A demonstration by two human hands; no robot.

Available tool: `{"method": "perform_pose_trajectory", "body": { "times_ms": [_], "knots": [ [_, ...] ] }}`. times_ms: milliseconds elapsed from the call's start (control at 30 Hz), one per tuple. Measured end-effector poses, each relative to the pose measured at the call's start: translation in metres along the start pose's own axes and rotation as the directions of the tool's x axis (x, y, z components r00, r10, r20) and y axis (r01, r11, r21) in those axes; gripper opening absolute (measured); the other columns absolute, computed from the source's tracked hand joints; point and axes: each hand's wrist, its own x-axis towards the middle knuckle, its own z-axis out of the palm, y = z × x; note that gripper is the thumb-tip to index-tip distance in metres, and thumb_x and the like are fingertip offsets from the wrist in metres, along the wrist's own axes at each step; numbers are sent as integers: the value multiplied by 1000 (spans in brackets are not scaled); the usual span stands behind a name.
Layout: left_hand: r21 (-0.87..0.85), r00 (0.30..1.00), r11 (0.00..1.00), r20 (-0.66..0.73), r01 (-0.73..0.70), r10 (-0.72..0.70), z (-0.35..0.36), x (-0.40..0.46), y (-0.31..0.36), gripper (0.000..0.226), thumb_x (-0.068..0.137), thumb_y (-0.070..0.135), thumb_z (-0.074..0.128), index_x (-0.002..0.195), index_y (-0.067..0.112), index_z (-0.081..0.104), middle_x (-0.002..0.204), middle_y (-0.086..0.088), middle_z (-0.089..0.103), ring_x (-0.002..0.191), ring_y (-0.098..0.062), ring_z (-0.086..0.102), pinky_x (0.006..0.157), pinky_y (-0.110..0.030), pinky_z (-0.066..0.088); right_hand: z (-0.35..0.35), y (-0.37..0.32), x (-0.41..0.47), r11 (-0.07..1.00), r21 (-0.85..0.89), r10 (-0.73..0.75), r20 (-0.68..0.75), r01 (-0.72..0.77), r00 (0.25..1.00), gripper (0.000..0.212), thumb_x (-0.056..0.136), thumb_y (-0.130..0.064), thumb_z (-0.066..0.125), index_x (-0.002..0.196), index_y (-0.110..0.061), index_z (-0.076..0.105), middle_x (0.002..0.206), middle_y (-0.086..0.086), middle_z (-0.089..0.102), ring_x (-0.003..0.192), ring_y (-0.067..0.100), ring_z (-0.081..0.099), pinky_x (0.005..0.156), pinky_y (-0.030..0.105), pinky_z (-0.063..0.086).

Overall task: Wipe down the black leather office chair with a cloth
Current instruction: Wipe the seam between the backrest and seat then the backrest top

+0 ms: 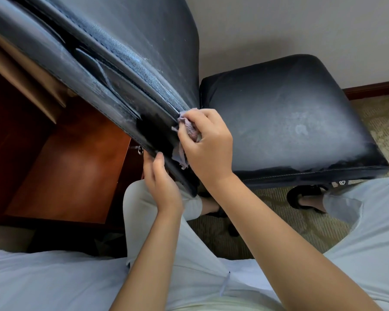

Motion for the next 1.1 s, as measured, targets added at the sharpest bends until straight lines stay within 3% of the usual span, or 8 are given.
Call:
{"method": "perform_pose_trajectory", "body": {
  "times_ms": [133,400,467,533,600,800,933,1100],
  "knots": [
    [1,999,1000,-41,3,-3,2,1,-2,35,97,16,42,127,28,54,127,7,60,112,-1,57,96,-24,44,0,23,-12,992,-77,-102,14,103,995,9,79,-1,65,86,-2,70,85,9,65,80,21,62,75,21,46],
    [0,998,1000,-55,-27,27,5,1,-4,43,87,24,46,129,26,53,128,6,59,119,-8,54,108,-39,40,9,64,-67,972,-34,232,23,-231,972,11,81,0,63,91,0,67,89,8,65,86,10,57,81,7,40],
    [2,999,1000,-46,-26,26,4,1,-4,46,87,25,45,133,25,51,128,7,58,119,-8,54,107,-37,41,13,67,-81,859,2,506,146,-512,850,11,84,-6,64,93,-4,68,88,6,66,82,9,58,76,12,42],
    [2,999,1000,-36,-30,30,2,0,-5,42,93,19,43,134,26,50,129,7,57,119,-7,53,107,-37,40,21,66,-92,604,24,758,290,-797,583,8,85,-10,65,91,-9,70,82,2,66,79,11,60,73,21,47],
    [-2,999,1000,-28,-24,24,0,1,-6,40,97,14,39,134,28,49,131,7,56,119,-5,52,107,-35,40,26,67,-93,426,59,858,289,-903,424,6,84,-12,65,83,-16,69,76,-1,66,80,15,63,75,28,52],
    [0,999,999,-33,-32,32,2,1,-8,41,97,12,38,134,27,48,130,8,55,120,-5,51,109,-37,39,18,68,-94,347,115,855,369,-931,364,6,86,-15,65,85,-19,69,80,-1,68,78,9,63,74,24,52],
    [13,999,999,-20,-34,34,1,-1,-8,44,98,13,39,141,23,42,135,6,52,123,-7,50,109,-37,38,23,67,-88,334,58,865,378,-941,330,7,84,-15,65,80,-18,71,82,5,70,83,18,64,79,33,53],
    [39,999,998,3,-39,39,-3,1,-6,43,95,16,41,135,26,48,131,8,56,119,-5,53,107,-36,41,22,60,-84,238,263,904,293,-935,313,10,82,-8,64,74,-8,69,74,8,65,75,18,60,75,33,50]
  ]
}}
